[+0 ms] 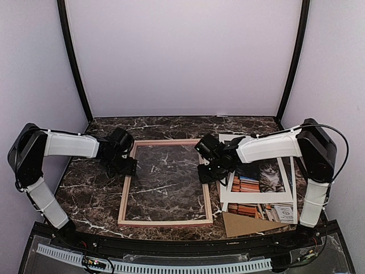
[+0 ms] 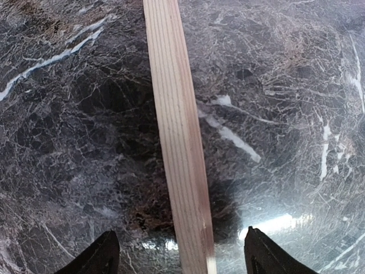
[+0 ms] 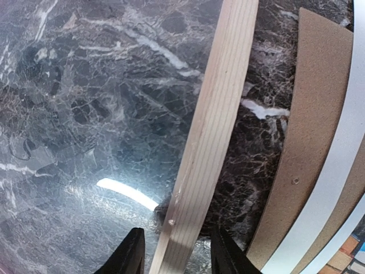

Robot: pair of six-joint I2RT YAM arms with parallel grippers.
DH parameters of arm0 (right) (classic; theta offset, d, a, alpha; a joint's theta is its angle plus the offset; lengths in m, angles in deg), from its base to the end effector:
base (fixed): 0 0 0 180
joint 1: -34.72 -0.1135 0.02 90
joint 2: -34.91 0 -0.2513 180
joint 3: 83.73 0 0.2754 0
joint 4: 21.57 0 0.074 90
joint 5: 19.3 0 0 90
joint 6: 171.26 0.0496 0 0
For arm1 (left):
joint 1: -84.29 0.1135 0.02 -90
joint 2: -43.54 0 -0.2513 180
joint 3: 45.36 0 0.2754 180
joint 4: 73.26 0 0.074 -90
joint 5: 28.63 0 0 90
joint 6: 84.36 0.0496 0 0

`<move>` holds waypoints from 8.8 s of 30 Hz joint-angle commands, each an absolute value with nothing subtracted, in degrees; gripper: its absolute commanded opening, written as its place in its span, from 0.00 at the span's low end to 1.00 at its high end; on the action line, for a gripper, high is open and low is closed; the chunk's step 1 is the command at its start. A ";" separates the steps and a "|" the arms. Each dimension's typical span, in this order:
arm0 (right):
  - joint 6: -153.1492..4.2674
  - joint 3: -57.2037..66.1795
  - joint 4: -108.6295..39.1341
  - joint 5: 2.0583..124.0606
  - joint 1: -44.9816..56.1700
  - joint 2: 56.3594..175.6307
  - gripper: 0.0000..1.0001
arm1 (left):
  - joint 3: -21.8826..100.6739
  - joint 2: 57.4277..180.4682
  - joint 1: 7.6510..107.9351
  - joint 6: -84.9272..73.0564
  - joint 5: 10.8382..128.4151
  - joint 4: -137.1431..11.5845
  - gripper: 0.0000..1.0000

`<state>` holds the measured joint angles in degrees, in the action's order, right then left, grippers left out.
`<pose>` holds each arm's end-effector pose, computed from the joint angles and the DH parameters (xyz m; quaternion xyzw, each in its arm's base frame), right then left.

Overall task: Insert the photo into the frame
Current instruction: Press the glass panel into the frame body, then pick up the mat board from the photo.

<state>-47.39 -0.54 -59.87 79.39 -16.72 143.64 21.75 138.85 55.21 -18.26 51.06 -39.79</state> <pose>0.2573 0.3108 0.1223 -0.1314 0.9625 0.0986 0.2160 0.3052 -0.1596 0.1255 0.0217 0.9657 -0.0307 0.2570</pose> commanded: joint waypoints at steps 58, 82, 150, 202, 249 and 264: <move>-53.95 18.82 -60.83 81.60 -6.10 161.52 0.34 | 24.42 139.00 56.61 -14.57 52.26 -40.45 0.77; -52.37 14.45 -60.05 74.64 -5.82 150.24 0.55 | 24.55 135.74 57.12 -14.31 52.37 -39.20 0.87; -58.54 -18.92 -58.05 70.15 42.93 123.22 0.76 | 28.07 126.44 51.35 -20.31 67.70 -49.34 0.93; -58.23 -33.16 -47.49 49.02 45.44 118.33 0.27 | 70.13 179.09 26.77 -26.02 72.79 -47.03 0.76; -58.06 -36.69 -42.77 39.81 48.18 118.12 0.32 | 59.24 175.10 26.81 -28.88 69.61 -50.86 0.72; -58.27 -36.20 -46.19 49.87 40.81 115.91 0.44 | 58.20 174.73 26.77 -29.16 69.89 -51.74 0.72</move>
